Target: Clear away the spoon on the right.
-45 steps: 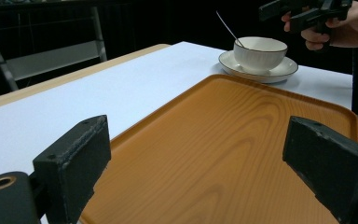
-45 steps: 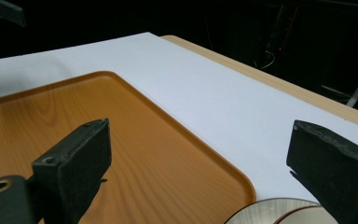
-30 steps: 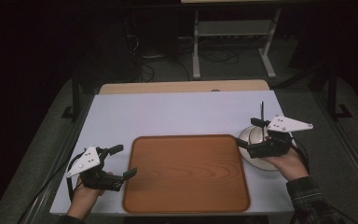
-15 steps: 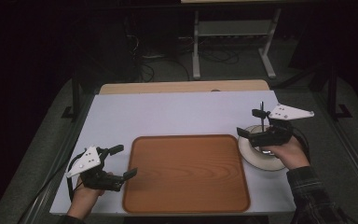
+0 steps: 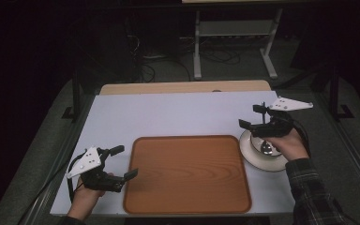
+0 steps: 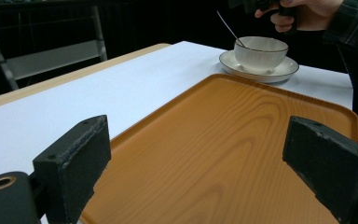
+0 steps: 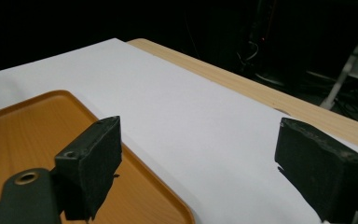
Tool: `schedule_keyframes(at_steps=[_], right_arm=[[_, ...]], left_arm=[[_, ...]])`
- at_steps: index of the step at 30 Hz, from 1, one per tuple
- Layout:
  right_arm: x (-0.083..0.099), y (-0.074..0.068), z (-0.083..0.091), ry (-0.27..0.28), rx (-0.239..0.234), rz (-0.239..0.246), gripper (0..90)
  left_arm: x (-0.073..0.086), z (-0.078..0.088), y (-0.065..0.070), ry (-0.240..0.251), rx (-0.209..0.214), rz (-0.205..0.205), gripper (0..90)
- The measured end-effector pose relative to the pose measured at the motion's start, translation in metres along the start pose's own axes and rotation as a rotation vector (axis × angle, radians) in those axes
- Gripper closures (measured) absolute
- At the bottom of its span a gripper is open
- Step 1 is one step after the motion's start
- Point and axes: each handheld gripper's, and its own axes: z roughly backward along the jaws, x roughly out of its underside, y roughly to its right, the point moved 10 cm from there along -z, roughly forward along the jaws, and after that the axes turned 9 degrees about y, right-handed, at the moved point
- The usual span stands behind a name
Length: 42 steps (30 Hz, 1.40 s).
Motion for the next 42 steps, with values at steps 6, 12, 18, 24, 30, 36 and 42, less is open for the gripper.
schedule_keyframes(at_steps=[6, 12, 18, 24, 30, 36, 42], right_arm=[[0.004, 0.013, -0.003, -0.025, 0.02, -0.037, 21.8], [0.011, 0.022, -0.001, -0.058, 0.058, -0.054, 33.5], [0.024, 0.035, 0.003, -0.103, 0.114, -0.067, 59.3], [0.034, 0.047, 0.007, -0.148, 0.197, -0.066, 83.4], [0.043, 0.053, 0.009, -0.18, 0.215, -0.079, 89.6], [0.048, 0.056, 0.01, -0.204, 0.23, -0.081, 89.6], [0.051, 0.061, 0.011, -0.225, 0.257, -0.09, 89.6]], left_arm=[[0.0, 0.0, 0.0, 0.0, -0.001, -0.001, 7.2], [0.0, 0.001, -0.001, 0.001, -0.004, 0.001, 7.2], [-0.001, 0.001, 0.0, 0.002, -0.004, -0.002, 7.2], [-0.001, 0.001, 0.0, 0.001, -0.003, -0.003, 7.2], [-0.001, 0.001, 0.0, 0.003, -0.004, -0.003, 7.2], [-0.001, 0.002, 0.0, 0.002, -0.004, -0.003, 7.3], [-0.001, 0.002, 0.0, 0.003, -0.005, -0.004, 7.2]])
